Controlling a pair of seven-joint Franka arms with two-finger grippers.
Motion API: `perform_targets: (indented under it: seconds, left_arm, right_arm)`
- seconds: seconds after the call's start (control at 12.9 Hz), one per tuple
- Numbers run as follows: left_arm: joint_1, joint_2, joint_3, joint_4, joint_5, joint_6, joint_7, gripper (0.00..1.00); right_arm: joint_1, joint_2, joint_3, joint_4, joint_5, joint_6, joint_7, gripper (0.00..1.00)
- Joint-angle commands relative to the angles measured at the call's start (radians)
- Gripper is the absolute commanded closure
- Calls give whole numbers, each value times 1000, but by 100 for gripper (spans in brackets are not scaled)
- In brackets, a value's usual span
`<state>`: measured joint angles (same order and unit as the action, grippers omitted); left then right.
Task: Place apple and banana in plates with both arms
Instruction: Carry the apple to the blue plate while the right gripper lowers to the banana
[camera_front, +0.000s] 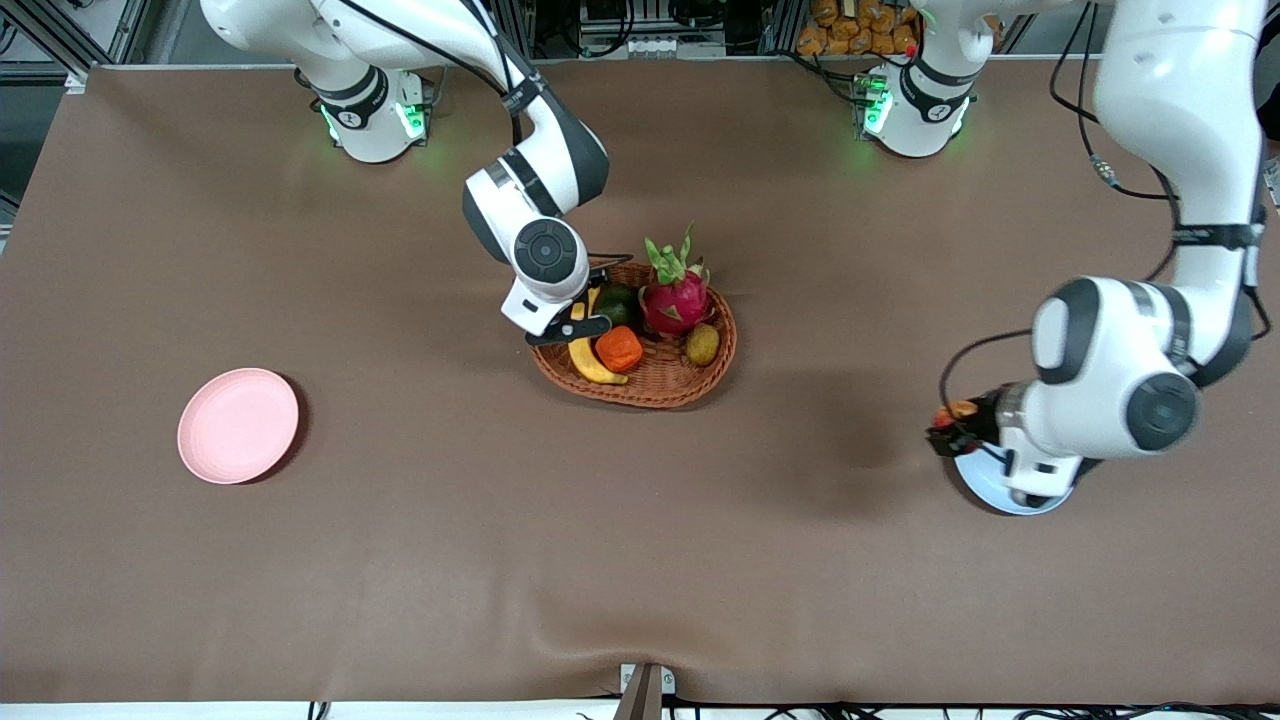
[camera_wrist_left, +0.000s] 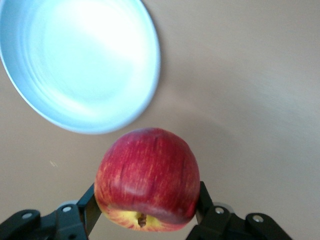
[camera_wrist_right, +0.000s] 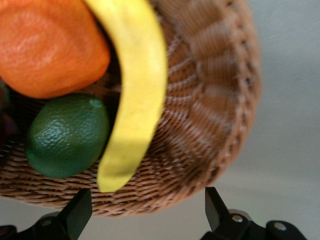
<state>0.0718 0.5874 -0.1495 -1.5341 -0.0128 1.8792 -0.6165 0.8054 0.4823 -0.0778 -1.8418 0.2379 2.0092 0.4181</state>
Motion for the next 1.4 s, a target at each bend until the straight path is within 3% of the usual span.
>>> perform_targets:
  seconds: [0.0, 0.31, 0.39, 0.54, 0.62, 1.01, 1.32]
  left_arm:
    - [83, 52, -9, 14, 11, 21, 160, 100]
    - [152, 120, -5, 8, 62, 92, 355, 100]
    - [155, 127, -5, 8, 65, 92, 368, 92]
    - [155, 155, -5, 9, 74, 101, 373, 64]
    - [155, 161, -2, 9, 80, 107, 371, 1]
    - [146, 92, -4, 37, 149, 106, 368, 0]
    - [120, -41, -22, 35, 214, 59, 376, 0]
  right_arm:
    - [15, 13, -10, -8, 37, 28, 2, 0]
    - [63, 51, -10, -10, 43, 157, 99, 0]
    - [75, 65, -10, -10, 43, 180, 100, 0]
    - [84, 76, -11, -11, 40, 195, 96, 0]
    - [83, 76, -11, -11, 35, 194, 88, 0]
    - [46, 24, -14, -4, 32, 117, 59, 0]
    - [9, 6, -13, -14, 34, 121, 33, 0]
